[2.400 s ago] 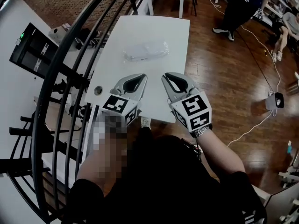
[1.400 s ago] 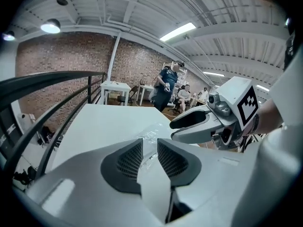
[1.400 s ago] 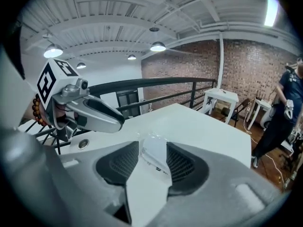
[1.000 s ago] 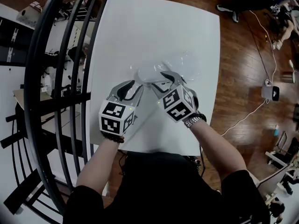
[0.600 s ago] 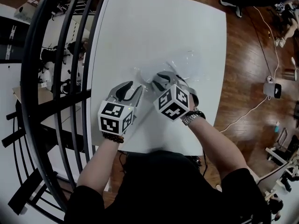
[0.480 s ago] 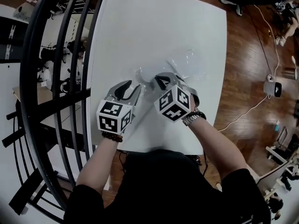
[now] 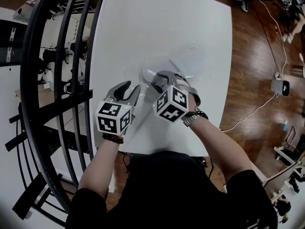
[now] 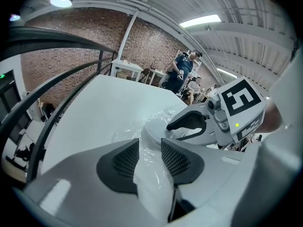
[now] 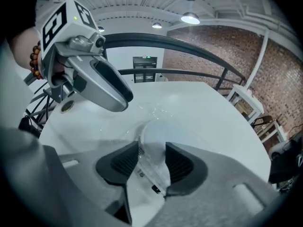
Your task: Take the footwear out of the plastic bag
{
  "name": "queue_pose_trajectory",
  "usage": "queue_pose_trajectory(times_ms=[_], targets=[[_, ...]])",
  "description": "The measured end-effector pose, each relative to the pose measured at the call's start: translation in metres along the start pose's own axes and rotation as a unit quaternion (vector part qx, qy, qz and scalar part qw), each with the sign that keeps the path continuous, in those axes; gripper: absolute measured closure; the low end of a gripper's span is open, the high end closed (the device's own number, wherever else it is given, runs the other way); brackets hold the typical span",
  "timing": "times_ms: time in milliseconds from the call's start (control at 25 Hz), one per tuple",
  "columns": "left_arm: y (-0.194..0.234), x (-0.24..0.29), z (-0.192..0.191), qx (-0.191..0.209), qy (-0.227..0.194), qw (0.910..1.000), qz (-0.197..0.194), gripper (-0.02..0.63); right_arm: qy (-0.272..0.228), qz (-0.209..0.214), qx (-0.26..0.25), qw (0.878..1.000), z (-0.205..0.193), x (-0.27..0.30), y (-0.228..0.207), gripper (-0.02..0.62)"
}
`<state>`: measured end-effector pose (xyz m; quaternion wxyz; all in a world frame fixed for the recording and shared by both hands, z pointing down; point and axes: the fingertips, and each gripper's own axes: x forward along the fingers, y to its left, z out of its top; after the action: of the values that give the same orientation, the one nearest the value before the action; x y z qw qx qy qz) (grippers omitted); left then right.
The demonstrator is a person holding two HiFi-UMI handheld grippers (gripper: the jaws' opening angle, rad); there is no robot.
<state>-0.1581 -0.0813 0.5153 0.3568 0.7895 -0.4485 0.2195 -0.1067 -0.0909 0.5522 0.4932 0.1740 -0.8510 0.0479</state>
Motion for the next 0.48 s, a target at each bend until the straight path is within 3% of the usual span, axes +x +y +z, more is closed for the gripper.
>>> queue_pose_trajectory(times_ms=[160,320,480], targets=[[0.000,0.002,-0.001,0.001,0.003,1.0000,-0.005,0.456,-0.008,-0.017,-0.002,1.000,0.003,-0.007,-0.008,0.538],[0.000,0.004,-0.001,-0.012,0.006,0.9998,-0.017,0.455,-0.028,-0.029,0.003,0.999,0.008,-0.022,-0.011,0.578],[-0.002,0.010,0.000,-0.050,0.021,0.9974,-0.047,0.456,-0.040,-0.034,0.010,0.999,0.008,-0.034,-0.014,0.592]])
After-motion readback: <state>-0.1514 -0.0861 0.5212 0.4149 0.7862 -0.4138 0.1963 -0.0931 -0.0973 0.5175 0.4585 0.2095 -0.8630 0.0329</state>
